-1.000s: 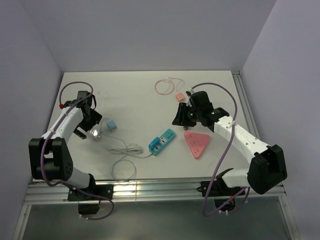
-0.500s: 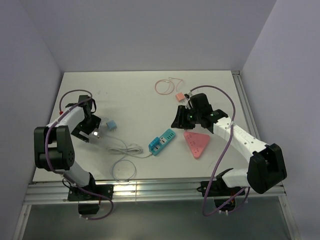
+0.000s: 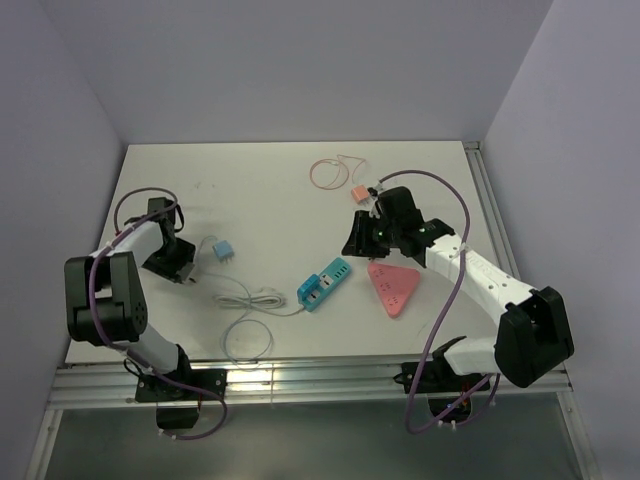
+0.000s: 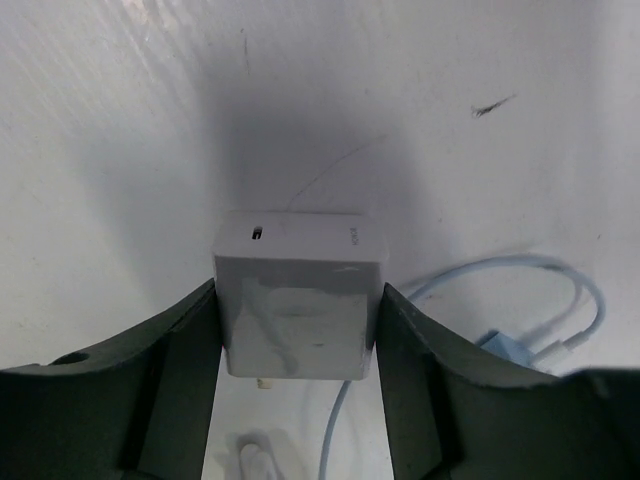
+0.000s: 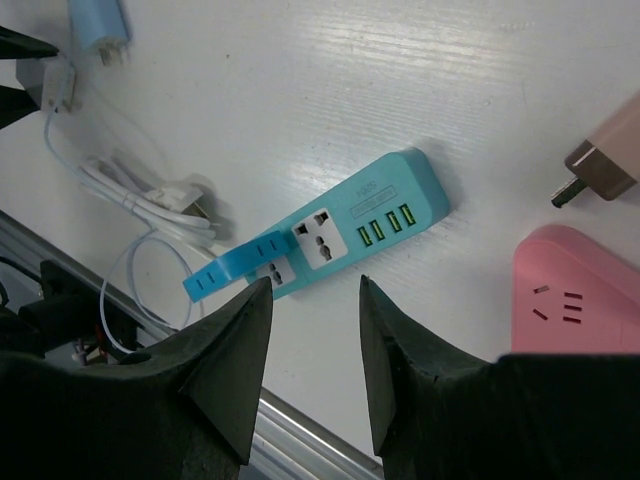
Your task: Insert the plug
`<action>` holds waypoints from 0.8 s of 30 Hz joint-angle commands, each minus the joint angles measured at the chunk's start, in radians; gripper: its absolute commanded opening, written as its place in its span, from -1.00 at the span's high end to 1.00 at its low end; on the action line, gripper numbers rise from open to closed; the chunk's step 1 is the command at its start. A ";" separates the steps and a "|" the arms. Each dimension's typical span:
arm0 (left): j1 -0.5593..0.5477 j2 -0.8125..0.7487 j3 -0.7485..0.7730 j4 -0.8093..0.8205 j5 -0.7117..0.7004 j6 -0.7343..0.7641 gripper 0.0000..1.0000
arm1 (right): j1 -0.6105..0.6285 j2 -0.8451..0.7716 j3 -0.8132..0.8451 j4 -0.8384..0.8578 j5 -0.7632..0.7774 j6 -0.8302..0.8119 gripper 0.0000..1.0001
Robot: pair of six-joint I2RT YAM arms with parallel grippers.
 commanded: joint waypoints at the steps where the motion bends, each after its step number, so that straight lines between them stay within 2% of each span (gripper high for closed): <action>1: 0.006 -0.081 -0.037 0.012 0.076 0.067 0.99 | 0.043 -0.038 0.059 0.012 0.041 -0.024 0.05; 5: -0.002 -0.373 -0.015 0.002 0.141 0.133 0.99 | 0.121 -0.080 0.109 0.038 0.036 -0.024 -0.03; 6: -0.007 -0.417 0.000 0.002 0.194 0.137 0.99 | 0.138 -0.101 0.115 0.085 0.020 -0.005 -0.31; 7: -0.014 -0.454 0.009 0.009 0.226 0.137 0.99 | 0.170 -0.112 0.116 0.119 -0.016 0.010 -0.49; 10: -0.066 -0.543 0.054 -0.001 0.329 0.107 0.99 | 0.227 -0.128 0.128 0.260 -0.040 0.051 -0.68; 14: -0.186 -0.592 0.098 0.009 0.438 0.006 0.99 | 0.329 -0.076 0.163 0.398 0.033 0.073 -0.66; 16: -0.217 -0.609 0.101 0.023 0.481 -0.045 0.99 | 0.369 -0.068 0.155 0.461 0.081 0.055 -0.57; 20: -0.298 -0.657 0.098 0.078 0.541 -0.193 0.99 | 0.480 -0.031 0.105 0.644 0.260 0.015 -0.48; 23: -0.327 -0.663 0.108 0.094 0.566 -0.257 0.99 | 0.541 0.018 0.071 0.774 0.370 0.006 -0.51; 24: -0.332 -0.661 0.115 0.083 0.567 -0.274 0.99 | 0.563 0.030 0.071 0.790 0.405 0.001 -0.60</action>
